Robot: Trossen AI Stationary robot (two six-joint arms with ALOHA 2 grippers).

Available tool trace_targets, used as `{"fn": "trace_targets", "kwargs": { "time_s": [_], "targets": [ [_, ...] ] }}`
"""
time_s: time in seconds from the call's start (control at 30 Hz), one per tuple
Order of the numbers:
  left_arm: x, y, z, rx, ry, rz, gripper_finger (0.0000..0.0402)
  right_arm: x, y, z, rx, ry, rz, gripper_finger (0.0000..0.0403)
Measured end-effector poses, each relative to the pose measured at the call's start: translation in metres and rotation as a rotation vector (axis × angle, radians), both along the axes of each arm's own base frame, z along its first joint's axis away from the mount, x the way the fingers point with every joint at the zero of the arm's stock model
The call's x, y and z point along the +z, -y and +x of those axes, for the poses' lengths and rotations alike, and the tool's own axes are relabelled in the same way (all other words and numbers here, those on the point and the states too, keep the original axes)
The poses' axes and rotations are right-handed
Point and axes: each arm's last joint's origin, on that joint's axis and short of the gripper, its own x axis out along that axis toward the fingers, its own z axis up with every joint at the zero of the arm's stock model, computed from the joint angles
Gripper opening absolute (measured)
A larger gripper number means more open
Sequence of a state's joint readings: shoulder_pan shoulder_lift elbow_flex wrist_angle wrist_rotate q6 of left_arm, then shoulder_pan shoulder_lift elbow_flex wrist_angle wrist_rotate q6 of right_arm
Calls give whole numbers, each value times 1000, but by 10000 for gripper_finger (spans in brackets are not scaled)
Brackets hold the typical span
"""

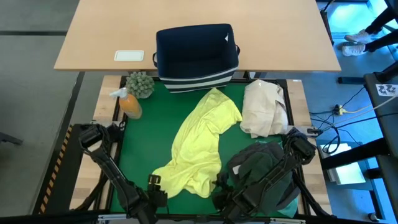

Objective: Fold laundry
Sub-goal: Fold the yellow shirt on the table

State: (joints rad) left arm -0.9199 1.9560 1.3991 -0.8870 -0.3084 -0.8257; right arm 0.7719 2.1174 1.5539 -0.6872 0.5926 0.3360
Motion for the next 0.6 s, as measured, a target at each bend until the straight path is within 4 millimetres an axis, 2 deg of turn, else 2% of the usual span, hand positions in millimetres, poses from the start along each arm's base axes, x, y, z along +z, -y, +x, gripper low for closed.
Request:
{"fn": "trace_targets", "kwargs": {
  "time_s": [0.2, 0.33, 0.6],
  "targets": [
    [-4, -3, -2, 14, 2, 22, 199, -15, 4, 3, -5, 21, 31, 253],
    [-15, -9, -6, 53, -11, 42, 222, -18, 6, 10, -15, 57, 62, 253],
    [-34, -17, -11, 96, 15, 30, 245, -33, 16, 26, -33, 59, 75, 251]
  ]
}}
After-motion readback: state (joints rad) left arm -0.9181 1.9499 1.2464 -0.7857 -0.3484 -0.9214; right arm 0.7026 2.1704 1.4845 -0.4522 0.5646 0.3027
